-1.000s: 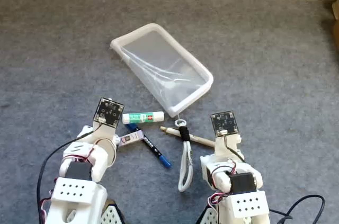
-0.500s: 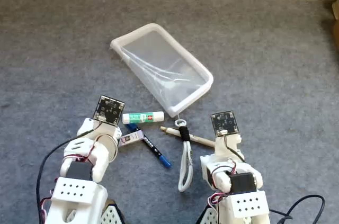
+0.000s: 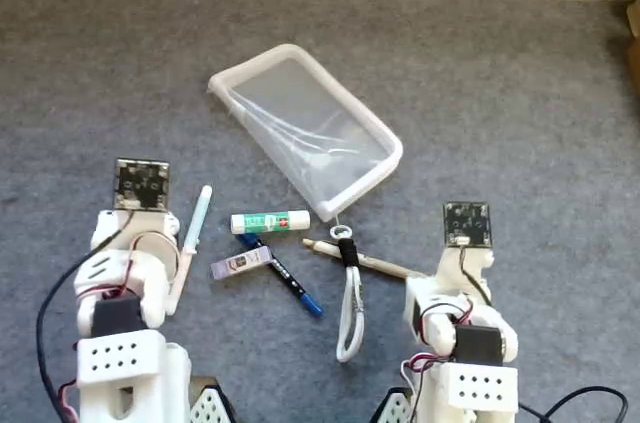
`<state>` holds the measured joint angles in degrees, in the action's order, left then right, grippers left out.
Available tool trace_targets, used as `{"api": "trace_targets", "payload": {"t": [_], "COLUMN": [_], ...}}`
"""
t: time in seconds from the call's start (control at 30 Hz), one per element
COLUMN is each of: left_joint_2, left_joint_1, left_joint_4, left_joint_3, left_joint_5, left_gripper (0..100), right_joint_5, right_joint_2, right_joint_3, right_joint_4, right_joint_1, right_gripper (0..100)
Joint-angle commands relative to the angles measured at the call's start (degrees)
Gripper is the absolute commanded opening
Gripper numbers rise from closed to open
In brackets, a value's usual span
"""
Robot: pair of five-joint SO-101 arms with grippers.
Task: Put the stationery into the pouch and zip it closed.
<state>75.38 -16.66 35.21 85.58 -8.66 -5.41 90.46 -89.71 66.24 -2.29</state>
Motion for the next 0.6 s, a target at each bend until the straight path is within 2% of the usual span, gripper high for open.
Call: {"api": "trace_targets", "payload": {"t": [0.0, 0.17, 0.33, 0.57], "left_joint_2": [0.22, 0.22, 1.10, 17.36], "left_joint_1": [-3.38, -3.03, -3.30, -2.95], "left_joint_4": [9.41, 10.02, 10.11, 16.26], "left_joint_3": [-8.66, -9.71, -9.45, -3.91], "left_joint_5": [3.87, 5.36, 5.36, 5.36], "left_gripper": [1, 1, 1, 1], "right_joint_5": [-0.70, -0.88, -5.63, -5.63], "right_joint_2": [0.48, 0.31, -0.13, -4.09], "right_joint_3": [4.53, 5.41, 11.74, 24.66], "right_joint_4": [-4.18, -7.96, -3.65, 2.68], "right_joint_1": [-0.66, -0.57, 4.26, 11.47], "right_gripper": [3.6, 3.8, 3.8, 3.8]}}
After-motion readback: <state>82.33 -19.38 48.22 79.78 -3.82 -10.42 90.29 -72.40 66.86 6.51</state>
